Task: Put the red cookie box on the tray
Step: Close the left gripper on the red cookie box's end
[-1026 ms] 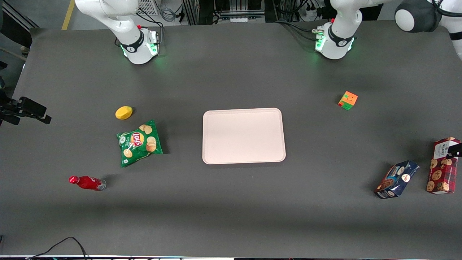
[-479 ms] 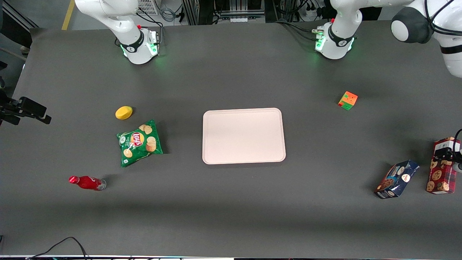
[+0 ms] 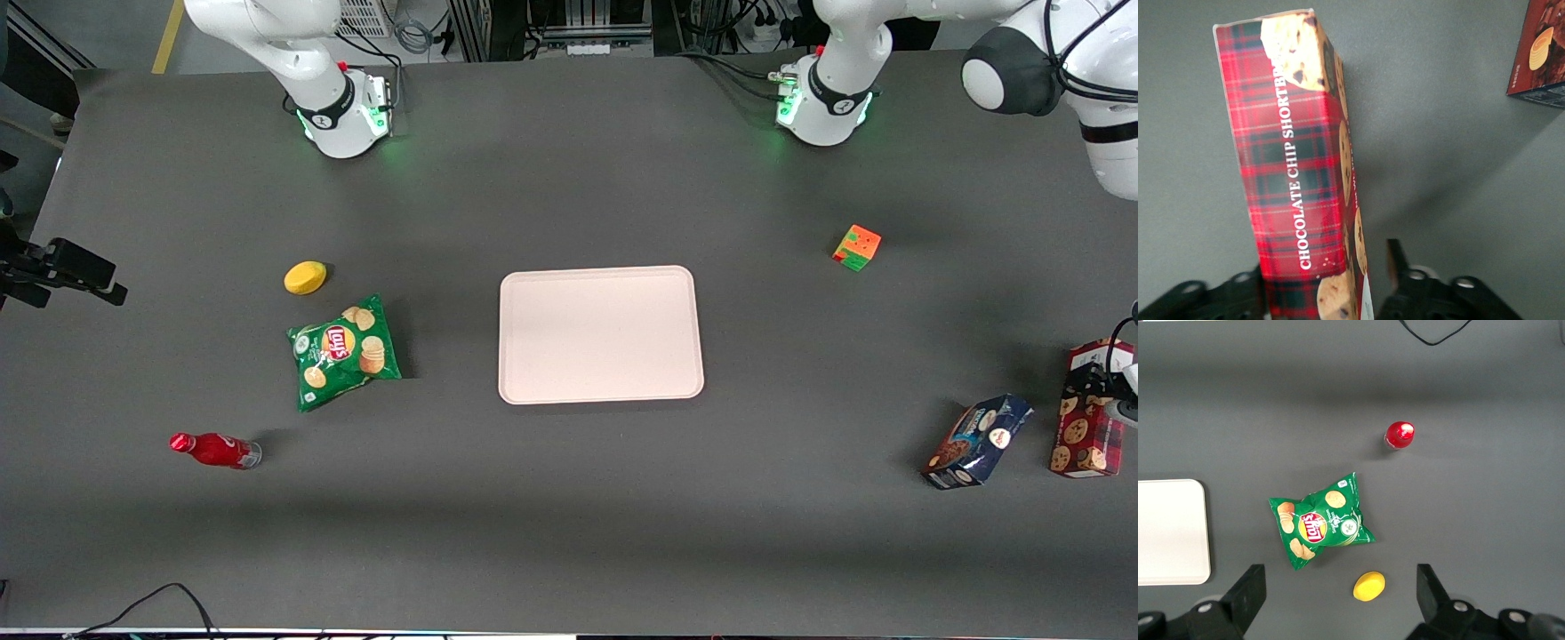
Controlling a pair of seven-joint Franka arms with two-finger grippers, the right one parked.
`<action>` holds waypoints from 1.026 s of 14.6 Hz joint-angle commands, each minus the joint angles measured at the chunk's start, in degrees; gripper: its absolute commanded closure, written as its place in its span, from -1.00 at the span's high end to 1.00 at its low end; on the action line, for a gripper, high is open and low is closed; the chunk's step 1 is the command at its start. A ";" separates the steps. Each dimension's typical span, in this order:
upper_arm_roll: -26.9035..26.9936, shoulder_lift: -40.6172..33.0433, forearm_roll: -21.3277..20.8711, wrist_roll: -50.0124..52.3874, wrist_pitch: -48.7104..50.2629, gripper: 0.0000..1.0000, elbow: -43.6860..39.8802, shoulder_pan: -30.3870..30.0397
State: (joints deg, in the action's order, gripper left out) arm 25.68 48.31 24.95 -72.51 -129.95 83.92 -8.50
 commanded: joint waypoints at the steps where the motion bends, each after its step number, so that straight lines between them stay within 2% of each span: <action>1: -0.01 0.91 1.50 -1.49 0.14 -0.52 -1.57 -0.47; 2: -0.10 0.91 1.50 -1.32 0.22 -0.68 -1.65 -0.47; 4: -0.89 0.12 1.59 0.17 2.14 -0.77 -2.96 -0.38; 8: 0.77 -1.89 -0.34 2.46 16.36 -0.81 -12.53 0.23; 15: 2.36 -16.22 -10.70 2.99 30.52 -0.80 -15.88 0.41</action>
State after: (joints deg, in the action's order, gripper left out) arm 27.42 37.80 18.32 -70.76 -105.57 68.84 -8.36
